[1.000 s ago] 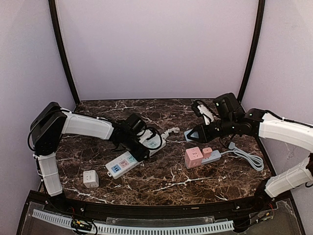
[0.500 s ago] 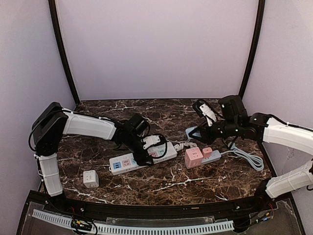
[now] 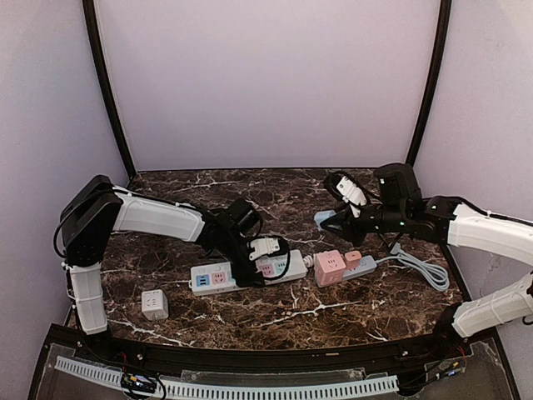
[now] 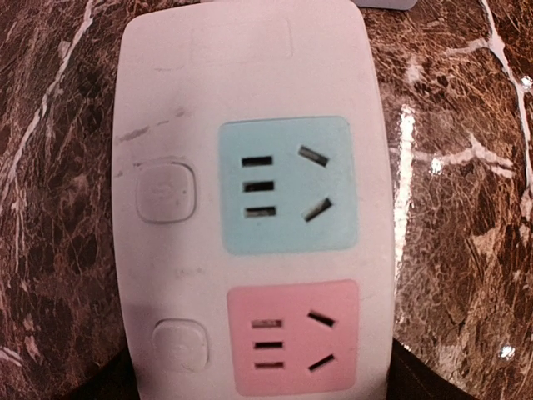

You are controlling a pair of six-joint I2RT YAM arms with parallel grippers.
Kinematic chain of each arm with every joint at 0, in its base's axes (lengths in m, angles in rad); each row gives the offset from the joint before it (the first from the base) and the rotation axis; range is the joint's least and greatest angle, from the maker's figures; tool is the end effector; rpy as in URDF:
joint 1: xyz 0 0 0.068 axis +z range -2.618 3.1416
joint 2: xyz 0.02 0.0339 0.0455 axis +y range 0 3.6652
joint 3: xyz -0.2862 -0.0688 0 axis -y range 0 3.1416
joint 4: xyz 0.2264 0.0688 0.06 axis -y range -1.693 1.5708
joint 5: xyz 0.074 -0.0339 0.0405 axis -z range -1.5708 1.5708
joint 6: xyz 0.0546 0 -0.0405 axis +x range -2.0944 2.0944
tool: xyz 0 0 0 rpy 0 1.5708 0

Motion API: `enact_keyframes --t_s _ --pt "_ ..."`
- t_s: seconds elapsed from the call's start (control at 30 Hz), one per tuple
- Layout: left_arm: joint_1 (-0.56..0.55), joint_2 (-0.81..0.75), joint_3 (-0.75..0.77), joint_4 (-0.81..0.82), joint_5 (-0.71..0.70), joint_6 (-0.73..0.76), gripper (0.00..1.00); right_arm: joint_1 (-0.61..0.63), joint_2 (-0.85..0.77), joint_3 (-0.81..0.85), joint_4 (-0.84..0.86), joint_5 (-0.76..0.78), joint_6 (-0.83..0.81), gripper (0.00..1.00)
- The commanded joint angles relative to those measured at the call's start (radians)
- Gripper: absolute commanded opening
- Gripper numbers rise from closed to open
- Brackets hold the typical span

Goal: Insert the plug

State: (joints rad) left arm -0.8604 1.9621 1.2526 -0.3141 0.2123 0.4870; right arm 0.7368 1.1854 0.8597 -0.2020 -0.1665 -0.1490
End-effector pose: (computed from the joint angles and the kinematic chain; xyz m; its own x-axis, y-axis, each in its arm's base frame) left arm 0.2562 -0.3155 0.1673 -0.1119 0.8316 -0.5440 0.9787 0.1870 0.0845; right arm 0.1839 0.1791 0.2987 -0.2547 -0.4287 -0.8668 -0.8155 0.5769 -0.0457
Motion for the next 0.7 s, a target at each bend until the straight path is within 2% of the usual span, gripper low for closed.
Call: enact_keyframes --t_s 0.0,0.13,0.3,0.47,0.6,0.67 --pt "-0.002 -0.015 0.005 0.032 0.002 -0.004 0.86 -0.004 0.015 0.077 0.016 -0.009 -0.124 0.0" --pt "-0.001 -0.064 -0.028 0.078 0.03 -0.015 0.98 -0.004 0.011 0.118 -0.036 0.006 -0.253 0.0" --pt "0.014 -0.136 -0.084 0.144 0.059 -0.041 0.99 -0.004 -0.003 0.145 -0.1 -0.051 -0.412 0.0" --pt "0.033 -0.263 -0.216 0.292 0.09 -0.128 0.99 -0.004 0.003 0.166 -0.149 -0.086 -0.57 0.0" --pt "0.034 -0.4 -0.35 0.452 0.045 -0.211 0.99 -0.004 0.017 0.157 -0.105 -0.084 -0.605 0.0" --pt "0.034 -0.471 -0.416 0.529 0.001 -0.254 0.99 -0.004 0.06 0.196 -0.143 -0.109 -0.608 0.0"
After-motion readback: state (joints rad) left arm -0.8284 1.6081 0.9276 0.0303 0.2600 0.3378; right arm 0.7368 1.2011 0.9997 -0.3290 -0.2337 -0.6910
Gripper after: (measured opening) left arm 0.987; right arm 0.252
